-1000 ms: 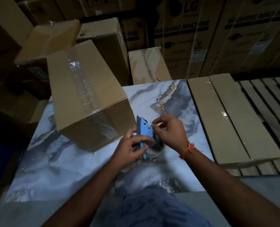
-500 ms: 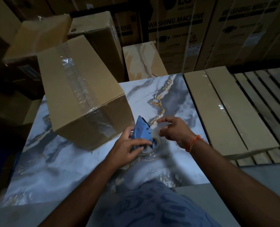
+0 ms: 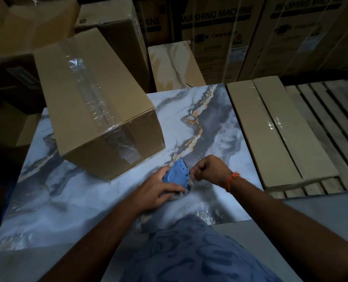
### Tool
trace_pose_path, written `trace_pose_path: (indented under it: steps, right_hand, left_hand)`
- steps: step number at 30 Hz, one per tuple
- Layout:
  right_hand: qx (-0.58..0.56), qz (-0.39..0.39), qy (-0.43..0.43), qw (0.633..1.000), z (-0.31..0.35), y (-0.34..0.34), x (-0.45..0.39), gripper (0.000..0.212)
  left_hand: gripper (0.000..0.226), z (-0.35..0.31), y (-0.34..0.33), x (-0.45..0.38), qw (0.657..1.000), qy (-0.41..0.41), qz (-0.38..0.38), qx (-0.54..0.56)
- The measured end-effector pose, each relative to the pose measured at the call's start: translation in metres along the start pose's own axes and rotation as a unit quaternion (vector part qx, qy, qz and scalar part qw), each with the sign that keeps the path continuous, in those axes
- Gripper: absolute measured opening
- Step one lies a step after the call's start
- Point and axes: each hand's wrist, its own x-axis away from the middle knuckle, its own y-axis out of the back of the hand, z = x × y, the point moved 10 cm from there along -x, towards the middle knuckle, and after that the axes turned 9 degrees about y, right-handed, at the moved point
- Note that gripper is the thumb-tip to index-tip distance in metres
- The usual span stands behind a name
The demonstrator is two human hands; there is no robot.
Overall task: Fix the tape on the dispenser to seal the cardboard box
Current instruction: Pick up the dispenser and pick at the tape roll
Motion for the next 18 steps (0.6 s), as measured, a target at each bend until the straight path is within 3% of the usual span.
trace_pose_path:
  steps: [4,10,14,18]
  right_hand:
    - [0.037,-0.010,0.011,0.999,0.001,-0.001,-0.001,0.016]
    - [0.061,-0.028,0.022,0.997,0.005,0.007,0.000,0.021]
    - [-0.038,-0.050,0.037,0.997,0.008,0.033,-0.002,0.008]
    - [-0.042,-0.026,0.064,0.997,0.026,0.045,-0.005,0.008]
  left_hand:
    - [0.029,0.004,-0.012,0.003,1.000,-0.013,-0.004,-0.010]
    - [0.029,0.011,-0.022,-0.009,0.999,0.039,-0.007,0.006]
    - [0.026,0.009,-0.010,-0.011,0.999,0.009,0.025,-0.045]
    - [0.027,0.000,0.013,-0.018,0.995,-0.002,0.047,-0.090]
